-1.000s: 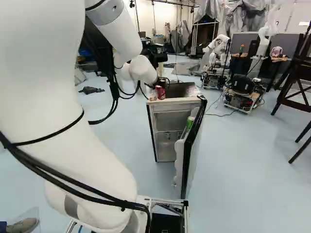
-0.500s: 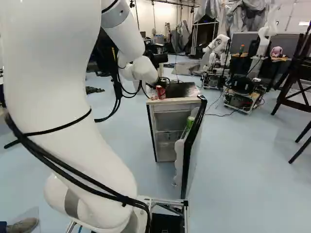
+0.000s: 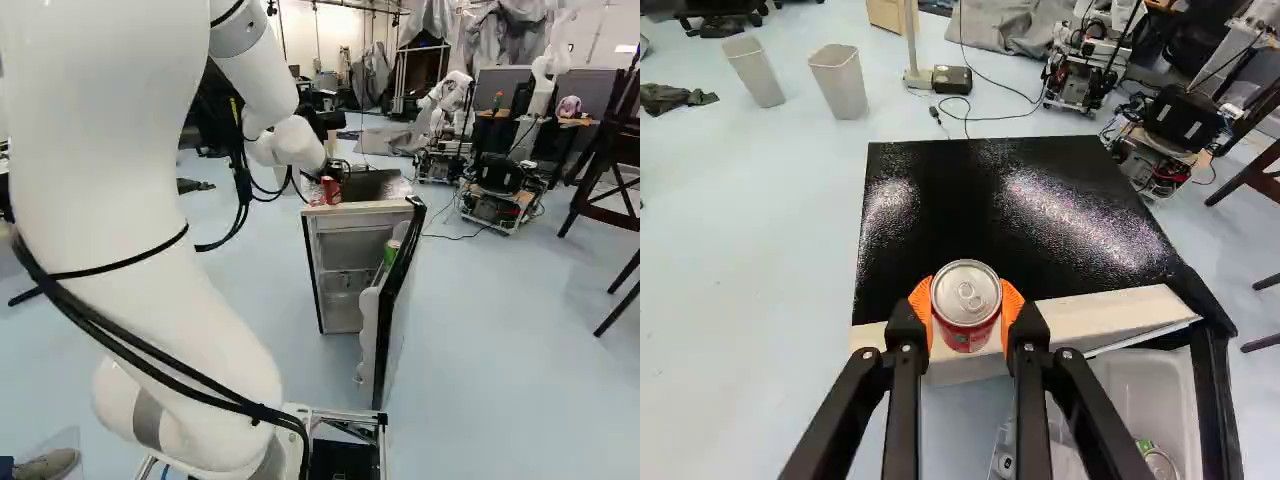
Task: Grab a drink from the fridge
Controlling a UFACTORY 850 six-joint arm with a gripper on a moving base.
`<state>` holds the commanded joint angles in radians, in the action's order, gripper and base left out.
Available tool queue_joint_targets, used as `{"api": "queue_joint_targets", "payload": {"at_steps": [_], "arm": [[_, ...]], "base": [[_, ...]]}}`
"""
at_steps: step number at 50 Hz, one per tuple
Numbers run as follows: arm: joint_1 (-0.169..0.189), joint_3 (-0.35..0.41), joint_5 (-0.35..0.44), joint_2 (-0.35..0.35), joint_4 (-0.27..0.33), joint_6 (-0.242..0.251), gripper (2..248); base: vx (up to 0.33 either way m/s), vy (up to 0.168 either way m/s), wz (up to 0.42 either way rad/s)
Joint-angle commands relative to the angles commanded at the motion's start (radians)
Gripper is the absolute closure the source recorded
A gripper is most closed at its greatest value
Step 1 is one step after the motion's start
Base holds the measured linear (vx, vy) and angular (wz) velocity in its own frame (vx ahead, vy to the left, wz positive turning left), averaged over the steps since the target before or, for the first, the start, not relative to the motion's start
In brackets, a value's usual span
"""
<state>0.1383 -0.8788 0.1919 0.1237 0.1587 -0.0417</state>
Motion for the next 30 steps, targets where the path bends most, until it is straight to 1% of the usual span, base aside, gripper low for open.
{"api": "queue_joint_targets", "payload": {"at_steps": [26, 27, 30], "arm": [[0.0, 0.0, 0.0, 0.011, 0.0, 0.0, 160], [0.0, 0.0, 0.0, 0.011, 0.0, 0.0, 150], [0.0, 0.0, 0.0, 0.011, 0.0, 0.0, 150]], "base": [[0.0, 0.0, 0.0], [0.0, 0.0, 0.0], [0.0, 0.0, 0.0]]}}
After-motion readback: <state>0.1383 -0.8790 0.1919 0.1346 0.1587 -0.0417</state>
